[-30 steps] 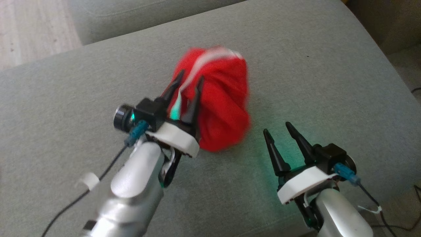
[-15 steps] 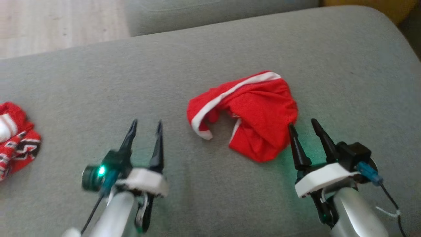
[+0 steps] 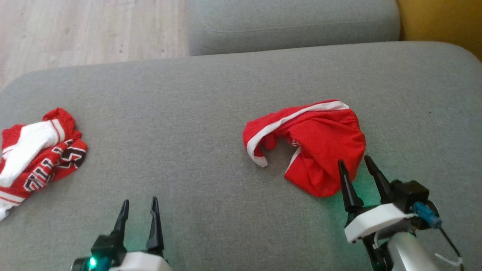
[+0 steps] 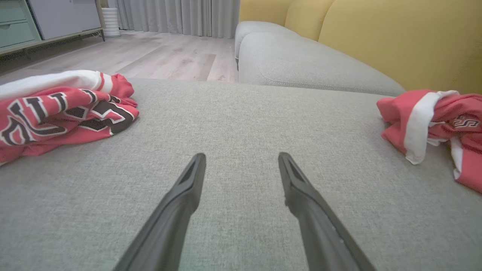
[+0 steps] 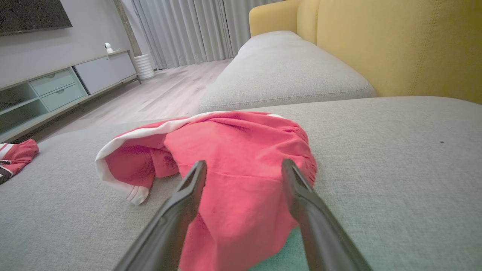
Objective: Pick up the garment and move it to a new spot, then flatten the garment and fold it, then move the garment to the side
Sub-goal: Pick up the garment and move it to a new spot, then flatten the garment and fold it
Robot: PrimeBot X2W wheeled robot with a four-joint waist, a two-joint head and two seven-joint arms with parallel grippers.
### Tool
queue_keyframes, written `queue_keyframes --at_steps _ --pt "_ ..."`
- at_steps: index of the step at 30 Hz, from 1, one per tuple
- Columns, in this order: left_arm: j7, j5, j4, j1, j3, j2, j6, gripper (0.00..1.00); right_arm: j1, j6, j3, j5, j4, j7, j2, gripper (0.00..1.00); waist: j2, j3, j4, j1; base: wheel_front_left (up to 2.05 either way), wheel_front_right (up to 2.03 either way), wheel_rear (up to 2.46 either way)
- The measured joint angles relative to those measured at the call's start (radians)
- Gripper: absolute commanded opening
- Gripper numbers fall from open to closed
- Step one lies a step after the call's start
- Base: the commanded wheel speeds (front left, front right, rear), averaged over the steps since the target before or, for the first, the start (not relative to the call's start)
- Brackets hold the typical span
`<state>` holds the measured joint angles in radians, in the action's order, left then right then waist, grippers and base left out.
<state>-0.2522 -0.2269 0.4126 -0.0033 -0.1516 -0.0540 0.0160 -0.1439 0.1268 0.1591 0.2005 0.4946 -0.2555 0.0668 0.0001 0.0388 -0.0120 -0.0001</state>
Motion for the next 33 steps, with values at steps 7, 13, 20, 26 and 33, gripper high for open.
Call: queue_keyframes --at_steps 7,13,20,26,33 --pt "0.0 0.009 -0.011 0.014 0.019 0.003 -0.017 1.0 0.011 0.0 0.004 -0.007 0.0 0.0 -0.004 1.0 0.0 -0.003 0.007 0.0001 0.0 0.0 0.0" --pt "0.0 -0.023 -0.015 -0.009 -0.055 0.003 -0.026 1.0 0.009 0.0 0.021 -0.007 -0.006 0.0 -0.004 1.0 0.0 0.019 -0.016 0.0001 0.0 0.0 0.0" --pt "0.0 -0.081 -0.003 -0.142 -0.226 0.003 -0.044 1.0 -0.012 0.0 0.029 -0.001 -0.024 0.0 -0.001 1.0 0.0 0.065 -0.048 0.0002 0.0 0.0 0.0" --pt "0.0 -0.167 0.079 -0.276 -0.379 0.006 -0.045 1.0 -0.052 0.0 0.043 0.006 -0.038 0.0 0.006 1.0 0.0 0.115 -0.099 0.0003 0.0 0.0 0.0" --pt "0.0 -0.204 0.174 -0.363 -0.445 0.006 -0.024 1.0 -0.074 0.0 0.055 0.02 -0.044 0.0 0.011 1.0 0.0 0.17 -0.169 0.0003 0.0 0.0 0.0"
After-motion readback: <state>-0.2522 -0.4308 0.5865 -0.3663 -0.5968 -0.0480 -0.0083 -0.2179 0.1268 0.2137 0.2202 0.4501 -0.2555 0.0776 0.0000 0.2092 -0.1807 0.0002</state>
